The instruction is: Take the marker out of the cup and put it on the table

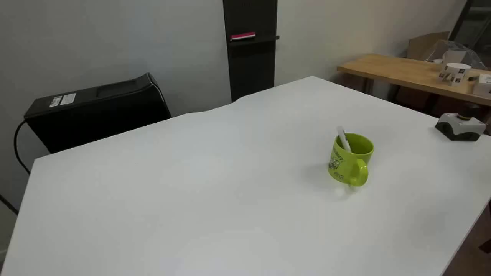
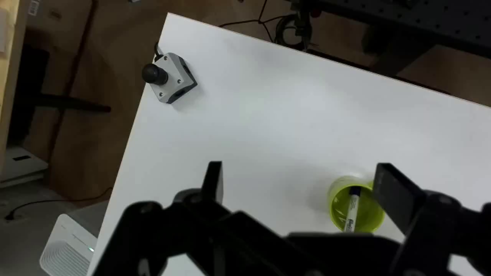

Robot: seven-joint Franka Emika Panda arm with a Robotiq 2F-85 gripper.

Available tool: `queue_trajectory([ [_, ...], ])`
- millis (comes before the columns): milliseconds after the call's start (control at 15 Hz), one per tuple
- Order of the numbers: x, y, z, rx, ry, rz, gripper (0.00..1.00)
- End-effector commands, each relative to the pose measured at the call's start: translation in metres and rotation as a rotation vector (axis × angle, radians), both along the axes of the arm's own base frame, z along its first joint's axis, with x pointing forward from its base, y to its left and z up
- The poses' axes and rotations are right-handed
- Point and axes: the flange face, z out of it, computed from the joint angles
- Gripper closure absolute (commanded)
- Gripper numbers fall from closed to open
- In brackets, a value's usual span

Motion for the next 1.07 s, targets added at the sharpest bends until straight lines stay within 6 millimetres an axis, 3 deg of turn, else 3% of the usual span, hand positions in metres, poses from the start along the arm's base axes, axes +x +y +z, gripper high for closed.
queue_trajectory([
  [0, 0.000, 0.000, 0.000, 0.000, 0.000, 0.000, 0.00],
  [667, 0.002, 0.001, -0.003, 0.006, 0.005, 0.005, 0.00],
  [1000, 0.017, 0.015, -0.041, 0.031, 0.086, 0.033, 0.00],
])
